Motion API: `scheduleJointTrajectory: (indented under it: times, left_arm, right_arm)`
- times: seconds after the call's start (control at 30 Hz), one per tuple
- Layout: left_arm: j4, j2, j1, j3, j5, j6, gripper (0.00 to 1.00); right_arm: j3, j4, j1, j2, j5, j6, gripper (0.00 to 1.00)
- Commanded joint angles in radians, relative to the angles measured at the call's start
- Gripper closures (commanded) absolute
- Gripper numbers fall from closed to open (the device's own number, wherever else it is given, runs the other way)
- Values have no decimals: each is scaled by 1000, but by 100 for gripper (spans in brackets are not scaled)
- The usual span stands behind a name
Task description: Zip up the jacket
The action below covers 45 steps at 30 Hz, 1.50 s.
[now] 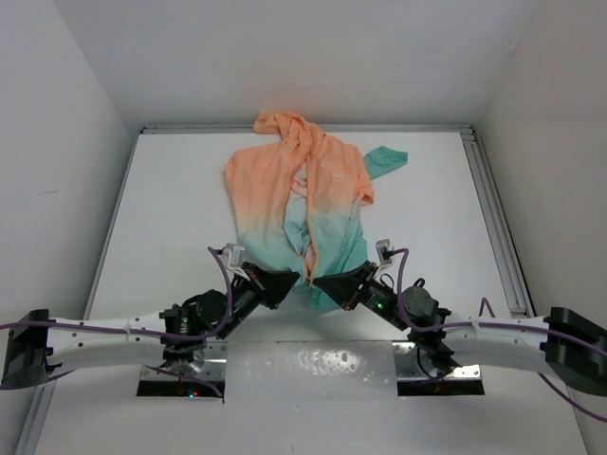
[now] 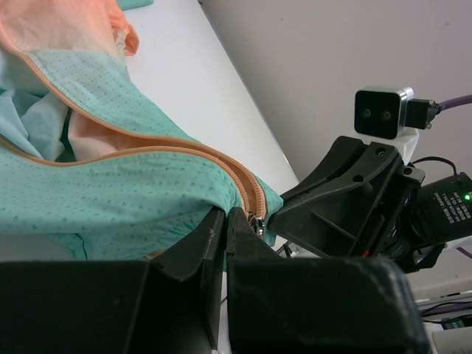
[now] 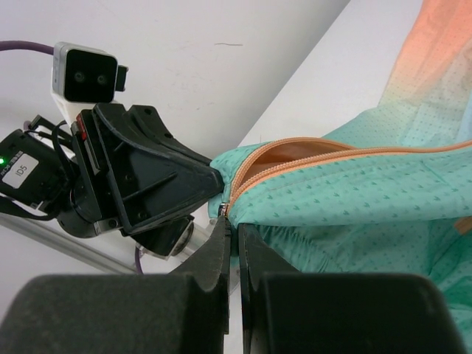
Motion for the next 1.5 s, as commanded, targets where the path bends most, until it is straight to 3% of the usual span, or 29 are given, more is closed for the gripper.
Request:
scheduleJointTrajectory:
  times: [0.0, 0.6, 0.77, 1.03, 1.2, 1.47]
  left_arm:
    - [70, -9, 7, -3, 11, -3, 100]
    - [107, -49, 8, -52, 80, -89, 100]
    - [96, -138, 7, -81, 40, -113, 100]
    - [167, -246, 27, -181, 82, -170, 100]
    - [174, -290, 27, -202, 123, -175, 100]
    - [176, -353, 27, -225, 175, -214, 100]
  right_arm:
    - [-26, 69, -1, -11, -15, 12, 100]
    - [-34, 173, -1, 20, -24, 26, 100]
    - [15, -8, -1, -13, -28, 96, 100]
    - [7, 219, -1, 28, -219, 161, 100]
    - [-8, 170, -1, 35, -191, 161, 100]
    - [-17, 334, -1, 106, -220, 134, 100]
